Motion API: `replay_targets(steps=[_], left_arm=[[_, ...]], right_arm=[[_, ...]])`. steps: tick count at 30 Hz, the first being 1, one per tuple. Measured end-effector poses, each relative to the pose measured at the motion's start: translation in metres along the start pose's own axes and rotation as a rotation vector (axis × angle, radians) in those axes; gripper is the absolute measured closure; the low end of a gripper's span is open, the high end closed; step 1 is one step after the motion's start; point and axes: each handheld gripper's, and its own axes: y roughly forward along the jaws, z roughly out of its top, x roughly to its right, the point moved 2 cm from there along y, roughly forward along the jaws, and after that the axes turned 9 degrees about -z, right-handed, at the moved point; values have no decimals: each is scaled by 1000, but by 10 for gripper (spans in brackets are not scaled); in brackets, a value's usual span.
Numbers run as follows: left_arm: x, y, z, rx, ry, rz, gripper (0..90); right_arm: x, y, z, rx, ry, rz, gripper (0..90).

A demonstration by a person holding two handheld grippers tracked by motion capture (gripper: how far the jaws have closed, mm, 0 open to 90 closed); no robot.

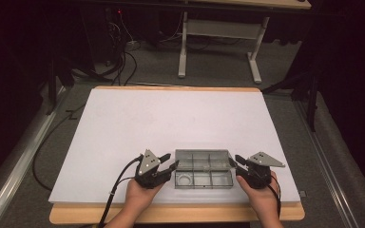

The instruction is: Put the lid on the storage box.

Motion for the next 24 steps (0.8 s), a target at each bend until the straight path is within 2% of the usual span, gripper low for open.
replay_targets(steps=[12, 16, 24], left_arm=[[1, -7, -16, 6, 8, 15, 563], [1, -8, -18, 0, 10, 19, 564], [4, -6, -20, -10, 16, 18, 565]], right_arm=[[-5, -4, -17, 22, -5, -34, 662], [-6, -6, -19, 35, -10, -56, 663], [-8, -7, -23, 21, -29, -93, 664]])
